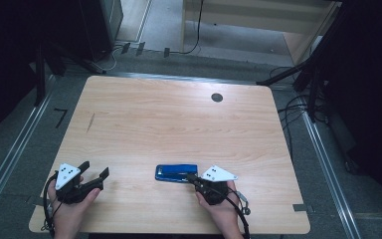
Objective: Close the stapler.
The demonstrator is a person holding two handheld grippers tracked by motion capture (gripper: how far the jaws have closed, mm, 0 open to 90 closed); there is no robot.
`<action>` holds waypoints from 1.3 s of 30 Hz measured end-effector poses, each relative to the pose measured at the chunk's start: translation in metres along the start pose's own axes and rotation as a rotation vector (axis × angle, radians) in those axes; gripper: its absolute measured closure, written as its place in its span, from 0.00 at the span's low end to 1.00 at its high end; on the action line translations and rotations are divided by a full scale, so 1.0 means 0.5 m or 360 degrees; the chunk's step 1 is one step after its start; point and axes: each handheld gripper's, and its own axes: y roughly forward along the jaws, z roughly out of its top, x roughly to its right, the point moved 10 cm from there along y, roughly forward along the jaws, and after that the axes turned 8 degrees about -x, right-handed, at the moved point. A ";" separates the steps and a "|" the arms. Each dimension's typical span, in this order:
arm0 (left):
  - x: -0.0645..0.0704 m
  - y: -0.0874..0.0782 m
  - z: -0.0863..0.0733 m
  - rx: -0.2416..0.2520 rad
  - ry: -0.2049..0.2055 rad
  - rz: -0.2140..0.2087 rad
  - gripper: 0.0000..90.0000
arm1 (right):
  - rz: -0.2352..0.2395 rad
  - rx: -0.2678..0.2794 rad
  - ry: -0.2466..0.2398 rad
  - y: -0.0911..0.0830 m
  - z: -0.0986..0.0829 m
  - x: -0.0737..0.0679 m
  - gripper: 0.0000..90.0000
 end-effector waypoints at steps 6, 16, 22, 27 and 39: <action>-0.003 0.004 -0.003 -0.0017 -0.0005 0.0002 0.27 | 0.0066 0.0035 -0.0006 -0.017 0.004 -0.004 0.84; -0.010 0.008 -0.005 -0.0058 -0.0057 0.0013 0.18 | 0.0026 0.0108 -0.0013 -0.051 0.010 0.007 0.60; -0.001 0.009 -0.005 -0.0056 -0.0016 -0.0025 0.14 | -0.0024 0.0118 0.0027 -0.068 0.005 0.029 0.49; 0.001 0.010 -0.005 -0.0061 -0.0023 -0.0064 0.12 | -0.0051 0.0125 0.0053 -0.083 0.001 0.045 0.40; 0.000 0.011 -0.006 -0.0072 -0.0016 -0.0054 0.13 | -0.0095 0.0144 0.0118 -0.122 -0.016 0.096 0.23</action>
